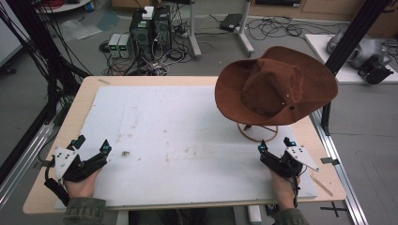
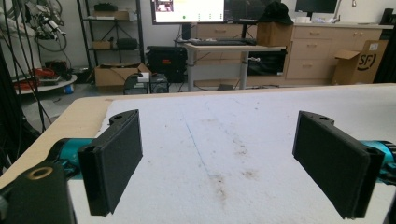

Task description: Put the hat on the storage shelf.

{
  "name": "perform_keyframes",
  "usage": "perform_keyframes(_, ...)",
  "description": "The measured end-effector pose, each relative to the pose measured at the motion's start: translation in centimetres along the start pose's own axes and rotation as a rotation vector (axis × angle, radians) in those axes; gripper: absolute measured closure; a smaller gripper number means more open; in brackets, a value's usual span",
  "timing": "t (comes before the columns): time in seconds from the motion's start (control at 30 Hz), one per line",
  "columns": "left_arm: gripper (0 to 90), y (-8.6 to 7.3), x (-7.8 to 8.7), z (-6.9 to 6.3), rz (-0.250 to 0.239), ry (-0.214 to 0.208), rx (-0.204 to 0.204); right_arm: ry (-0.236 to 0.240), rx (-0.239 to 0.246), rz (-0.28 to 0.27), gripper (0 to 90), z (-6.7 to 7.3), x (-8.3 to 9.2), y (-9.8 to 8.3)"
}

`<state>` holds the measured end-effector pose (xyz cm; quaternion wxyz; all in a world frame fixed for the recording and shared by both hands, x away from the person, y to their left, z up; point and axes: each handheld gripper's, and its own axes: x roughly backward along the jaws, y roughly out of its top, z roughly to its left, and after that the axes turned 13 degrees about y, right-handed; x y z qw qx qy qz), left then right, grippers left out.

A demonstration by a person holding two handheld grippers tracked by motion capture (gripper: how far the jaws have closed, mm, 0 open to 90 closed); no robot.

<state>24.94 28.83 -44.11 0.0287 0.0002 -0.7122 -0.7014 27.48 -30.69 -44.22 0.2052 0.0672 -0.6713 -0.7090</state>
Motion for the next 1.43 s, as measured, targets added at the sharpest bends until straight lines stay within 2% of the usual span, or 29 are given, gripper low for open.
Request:
perform_keyframes(0.8,16.5,-0.23,0.07,0.36,0.016,0.005,0.011,0.0,-0.003,0.002,11.5,0.07,0.12,-0.05)
perform_keyframes(1.1,16.7,-0.43,-0.15,0.07,0.038,-0.018,0.002,0.005,-0.001,0.007,11.5,0.08,0.0,-0.12)
perform_keyframes(1.43,16.6,-0.45,-0.15,0.01,0.048,-0.037,0.012,0.006,-0.003,0.01,11.5,0.14,0.01,-0.13)
